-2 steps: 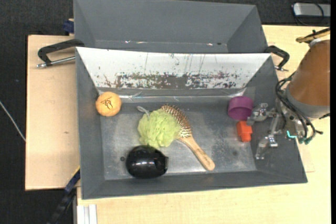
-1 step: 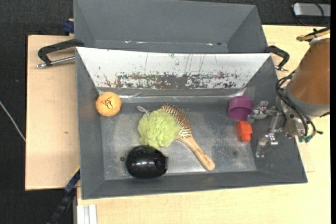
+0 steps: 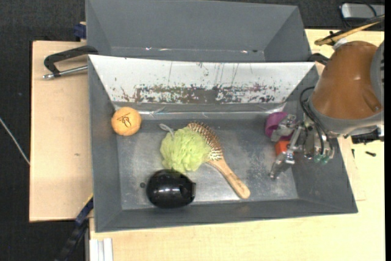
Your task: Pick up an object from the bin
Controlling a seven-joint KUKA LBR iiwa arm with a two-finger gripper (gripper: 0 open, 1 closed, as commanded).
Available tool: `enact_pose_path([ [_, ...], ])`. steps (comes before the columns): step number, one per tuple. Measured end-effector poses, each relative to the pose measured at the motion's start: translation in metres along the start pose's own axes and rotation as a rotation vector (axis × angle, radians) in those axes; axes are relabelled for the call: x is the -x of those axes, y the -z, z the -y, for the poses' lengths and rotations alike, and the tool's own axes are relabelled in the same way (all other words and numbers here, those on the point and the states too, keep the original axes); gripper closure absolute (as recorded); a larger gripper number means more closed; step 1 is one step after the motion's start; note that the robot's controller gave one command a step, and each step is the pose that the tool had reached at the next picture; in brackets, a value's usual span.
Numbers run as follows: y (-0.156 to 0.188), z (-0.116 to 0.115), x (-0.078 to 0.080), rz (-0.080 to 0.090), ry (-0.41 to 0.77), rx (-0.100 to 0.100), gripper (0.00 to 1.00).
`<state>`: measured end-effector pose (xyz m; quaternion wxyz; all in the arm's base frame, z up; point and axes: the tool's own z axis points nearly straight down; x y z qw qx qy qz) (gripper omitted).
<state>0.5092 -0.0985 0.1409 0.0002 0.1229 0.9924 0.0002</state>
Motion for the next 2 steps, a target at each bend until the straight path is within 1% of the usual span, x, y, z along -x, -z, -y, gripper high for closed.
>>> enact_pose_path([
  [1,-0.018,-0.030,-0.004,-0.001,0.004,0.001,0.00],
  [2,-0.025,-0.049,-0.009,0.000,0.041,0.001,0.00],
])
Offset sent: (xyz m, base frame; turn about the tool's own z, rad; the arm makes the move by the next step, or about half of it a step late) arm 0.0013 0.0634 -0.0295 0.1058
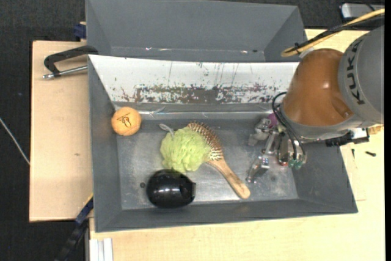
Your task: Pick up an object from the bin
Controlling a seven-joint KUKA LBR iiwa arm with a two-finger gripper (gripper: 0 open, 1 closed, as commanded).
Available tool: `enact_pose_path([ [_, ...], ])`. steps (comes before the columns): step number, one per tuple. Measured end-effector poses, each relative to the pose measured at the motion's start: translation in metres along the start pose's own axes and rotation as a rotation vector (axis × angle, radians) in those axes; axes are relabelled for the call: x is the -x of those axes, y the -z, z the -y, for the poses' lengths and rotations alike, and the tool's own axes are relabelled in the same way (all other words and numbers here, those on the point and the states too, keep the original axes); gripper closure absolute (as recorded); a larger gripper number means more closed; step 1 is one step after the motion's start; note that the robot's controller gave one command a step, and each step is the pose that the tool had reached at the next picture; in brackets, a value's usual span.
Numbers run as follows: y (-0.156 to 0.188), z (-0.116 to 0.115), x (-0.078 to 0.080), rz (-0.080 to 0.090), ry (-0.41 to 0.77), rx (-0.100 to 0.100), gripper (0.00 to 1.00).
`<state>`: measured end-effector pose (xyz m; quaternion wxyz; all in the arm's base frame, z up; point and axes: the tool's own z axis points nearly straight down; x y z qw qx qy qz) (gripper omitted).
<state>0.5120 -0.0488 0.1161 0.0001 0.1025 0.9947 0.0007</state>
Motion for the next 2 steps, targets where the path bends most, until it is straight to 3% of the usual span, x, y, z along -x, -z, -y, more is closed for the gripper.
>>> enact_pose_path([
  [1,-0.0469,-0.0344,-0.0183,0.004,-0.231,0.000,0.00],
  [2,-0.0432,-0.0353,-0.0216,0.010,-0.034,-0.001,1.00],
])
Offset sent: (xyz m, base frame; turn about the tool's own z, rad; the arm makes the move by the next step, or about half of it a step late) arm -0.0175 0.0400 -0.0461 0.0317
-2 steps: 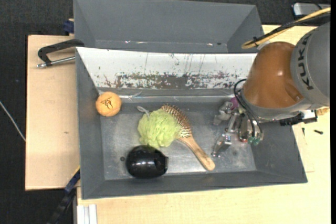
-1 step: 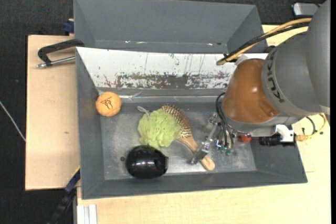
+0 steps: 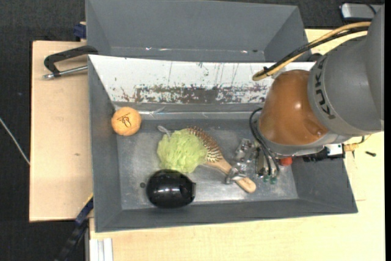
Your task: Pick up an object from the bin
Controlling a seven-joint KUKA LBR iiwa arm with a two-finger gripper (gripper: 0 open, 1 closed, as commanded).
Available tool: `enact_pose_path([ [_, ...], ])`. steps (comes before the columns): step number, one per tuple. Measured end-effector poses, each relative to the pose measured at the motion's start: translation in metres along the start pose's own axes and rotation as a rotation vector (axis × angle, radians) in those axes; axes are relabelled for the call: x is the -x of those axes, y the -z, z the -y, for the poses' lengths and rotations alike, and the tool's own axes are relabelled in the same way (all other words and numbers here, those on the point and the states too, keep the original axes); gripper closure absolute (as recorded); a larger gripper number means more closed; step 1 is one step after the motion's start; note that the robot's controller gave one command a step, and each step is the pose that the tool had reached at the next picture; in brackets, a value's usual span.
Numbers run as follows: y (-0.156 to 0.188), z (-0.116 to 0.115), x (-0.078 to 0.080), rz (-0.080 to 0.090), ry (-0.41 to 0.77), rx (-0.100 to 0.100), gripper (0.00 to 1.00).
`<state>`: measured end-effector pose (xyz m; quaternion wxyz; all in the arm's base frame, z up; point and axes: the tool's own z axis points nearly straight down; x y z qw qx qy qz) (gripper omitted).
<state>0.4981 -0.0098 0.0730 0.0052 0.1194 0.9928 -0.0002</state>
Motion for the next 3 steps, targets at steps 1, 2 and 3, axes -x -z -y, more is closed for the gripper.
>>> enact_pose_path([
  [1,0.000,0.000,0.000,0.000,0.000,0.000,1.00],
  [2,0.004,0.000,-0.001,-0.005,0.000,-0.001,1.00],
  [3,0.025,0.000,-0.003,-0.013,0.000,-0.002,1.00],
])
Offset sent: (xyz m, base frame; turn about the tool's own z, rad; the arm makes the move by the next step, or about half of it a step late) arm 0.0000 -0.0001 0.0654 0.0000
